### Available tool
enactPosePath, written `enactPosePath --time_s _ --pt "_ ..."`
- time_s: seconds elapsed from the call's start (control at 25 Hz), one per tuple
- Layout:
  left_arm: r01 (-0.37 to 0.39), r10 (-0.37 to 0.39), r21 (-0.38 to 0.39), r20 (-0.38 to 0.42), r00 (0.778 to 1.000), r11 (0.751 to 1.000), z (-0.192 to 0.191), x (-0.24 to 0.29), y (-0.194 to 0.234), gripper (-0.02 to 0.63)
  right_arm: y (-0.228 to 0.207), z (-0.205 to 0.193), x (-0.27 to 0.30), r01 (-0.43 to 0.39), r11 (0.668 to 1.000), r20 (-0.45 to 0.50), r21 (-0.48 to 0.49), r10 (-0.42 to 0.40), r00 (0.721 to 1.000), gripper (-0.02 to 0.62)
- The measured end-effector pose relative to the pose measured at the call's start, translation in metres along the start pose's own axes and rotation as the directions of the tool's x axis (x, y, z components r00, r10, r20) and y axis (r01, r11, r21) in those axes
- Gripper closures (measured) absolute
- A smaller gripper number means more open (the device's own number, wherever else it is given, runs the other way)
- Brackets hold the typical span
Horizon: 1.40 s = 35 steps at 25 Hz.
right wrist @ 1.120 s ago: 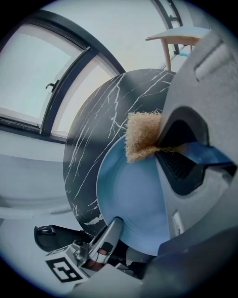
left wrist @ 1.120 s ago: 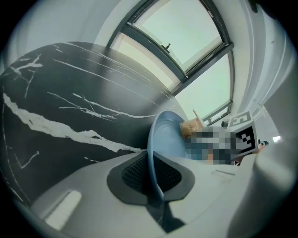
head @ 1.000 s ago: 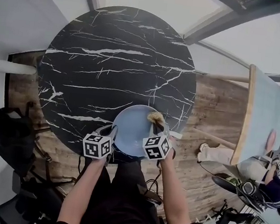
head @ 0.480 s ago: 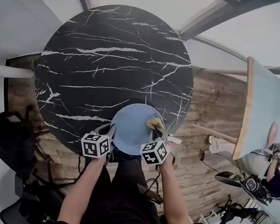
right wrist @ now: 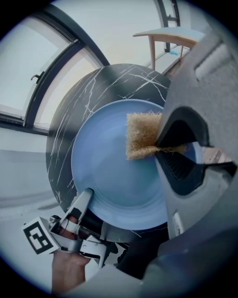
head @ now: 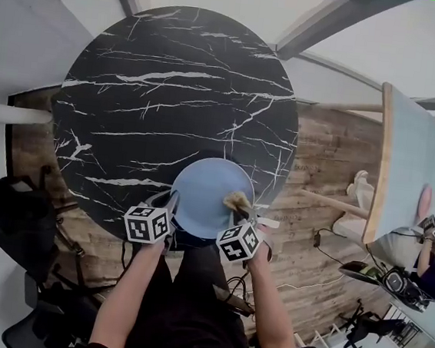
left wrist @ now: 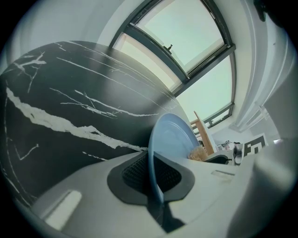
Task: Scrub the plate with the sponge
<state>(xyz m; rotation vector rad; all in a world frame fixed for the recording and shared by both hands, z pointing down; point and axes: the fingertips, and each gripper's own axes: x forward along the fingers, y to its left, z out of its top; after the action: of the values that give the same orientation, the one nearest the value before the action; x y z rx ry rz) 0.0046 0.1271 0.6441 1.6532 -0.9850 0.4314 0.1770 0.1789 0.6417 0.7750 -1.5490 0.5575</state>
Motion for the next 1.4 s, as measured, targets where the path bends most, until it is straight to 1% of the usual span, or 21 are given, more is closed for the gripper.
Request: enactPosePath --time_s 0.44,0.6,0.76,0.96,1.16,1.4 --pt "0.003 -0.003 -0.007 0.0 1.0 1.0 0.0 0.0 0.0 0.591 0.041 -0.009 -0.004 -0.104 0.994 -0.021 -0.026 0.103 0.994 0.571" --pt "0.004 -0.004 -0.007 -0.001 1.0 1.0 0.0 -0.001 0.0 0.59 0.059 -0.009 -0.006 -0.155 0.986 -0.026 -0.062 0.154 0.988 0.571" --pt "0.01 -0.01 -0.011 -0.003 1.0 1.0 -0.001 -0.001 0.0 0.589 0.081 -0.004 -0.007 -0.222 0.969 -0.026 -0.11 0.22 0.975 0.571" --pt "0.012 -0.012 -0.01 -0.005 1.0 1.0 -0.001 0.0 0.0 0.589 0.103 0.007 -0.006 -0.281 0.945 -0.026 -0.167 0.281 0.959 0.571" --pt "0.015 -0.015 -0.015 -0.008 1.0 1.0 -0.002 0.0 0.001 0.589 0.122 0.022 -0.006 -0.349 0.913 -0.017 -0.212 0.353 0.935 0.571" --pt "0.017 -0.017 -0.02 -0.013 1.0 1.0 -0.003 -0.001 0.001 0.589 0.137 0.039 -0.005 -0.37 0.888 -0.02 -0.272 0.38 0.925 0.571"
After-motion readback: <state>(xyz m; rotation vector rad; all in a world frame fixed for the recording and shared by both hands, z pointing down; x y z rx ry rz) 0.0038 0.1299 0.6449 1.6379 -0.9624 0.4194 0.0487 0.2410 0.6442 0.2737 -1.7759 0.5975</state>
